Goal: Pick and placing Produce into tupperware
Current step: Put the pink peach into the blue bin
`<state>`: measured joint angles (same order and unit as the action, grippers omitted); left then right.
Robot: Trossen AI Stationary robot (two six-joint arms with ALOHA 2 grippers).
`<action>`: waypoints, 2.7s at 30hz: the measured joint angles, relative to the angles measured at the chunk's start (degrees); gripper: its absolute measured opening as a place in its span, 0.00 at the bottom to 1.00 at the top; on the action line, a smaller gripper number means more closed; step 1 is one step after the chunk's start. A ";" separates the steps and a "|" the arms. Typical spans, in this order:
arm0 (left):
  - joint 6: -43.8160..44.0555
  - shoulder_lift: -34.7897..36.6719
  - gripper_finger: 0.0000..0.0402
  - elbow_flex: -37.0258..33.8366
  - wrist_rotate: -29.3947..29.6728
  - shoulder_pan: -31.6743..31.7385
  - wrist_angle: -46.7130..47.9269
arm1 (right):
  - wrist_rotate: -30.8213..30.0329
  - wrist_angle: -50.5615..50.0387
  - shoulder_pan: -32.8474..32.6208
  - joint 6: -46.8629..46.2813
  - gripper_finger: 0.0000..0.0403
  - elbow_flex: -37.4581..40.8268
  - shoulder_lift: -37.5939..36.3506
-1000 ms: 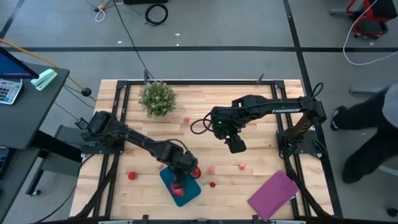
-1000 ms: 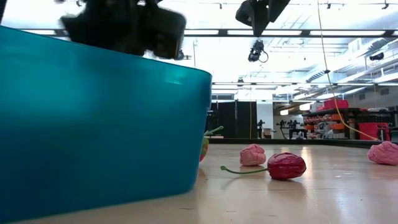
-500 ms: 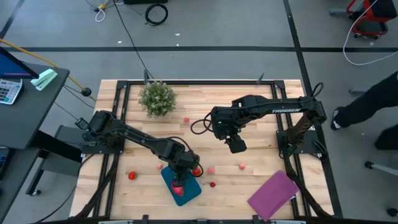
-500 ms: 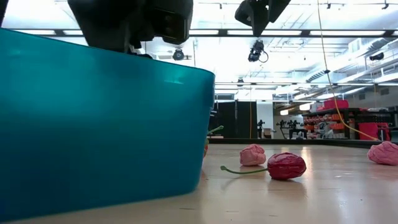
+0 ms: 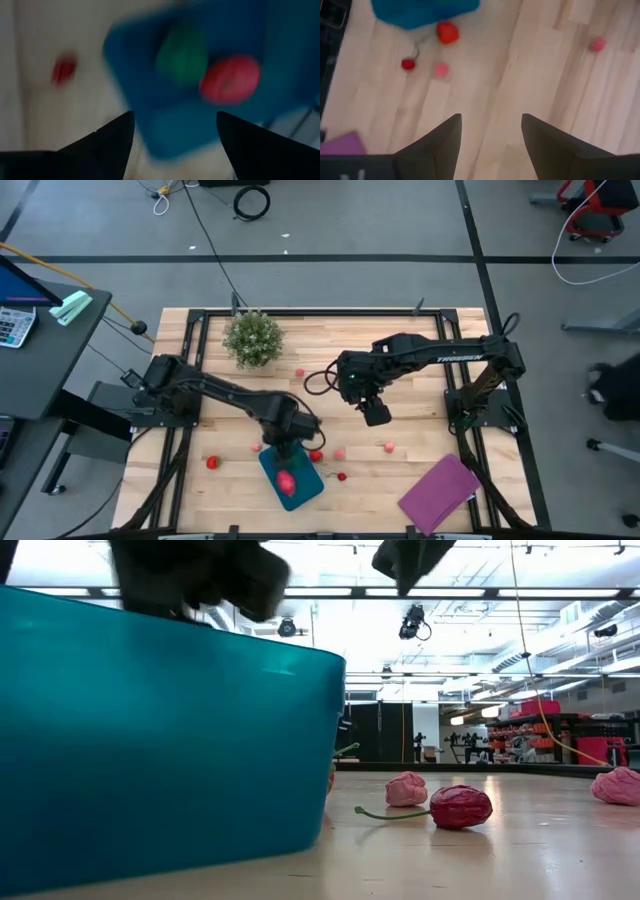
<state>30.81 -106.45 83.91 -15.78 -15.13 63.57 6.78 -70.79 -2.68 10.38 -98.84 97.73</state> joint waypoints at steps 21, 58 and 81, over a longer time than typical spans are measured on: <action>-1.26 10.09 0.65 10.44 33.68 2.22 26.52 | -3.03 60.63 9.47 -5.12 0.52 36.46 0.11; 4.36 30.60 0.59 10.33 38.67 2.48 24.05 | -1.29 63.94 18.18 -7.34 0.50 14.13 30.27; 4.51 30.67 0.56 10.33 39.54 2.46 23.89 | 16.55 53.12 9.01 -5.55 0.06 14.24 16.09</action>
<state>35.32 -75.79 94.24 23.77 -12.67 87.46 23.33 -17.67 6.33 4.83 -84.60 113.82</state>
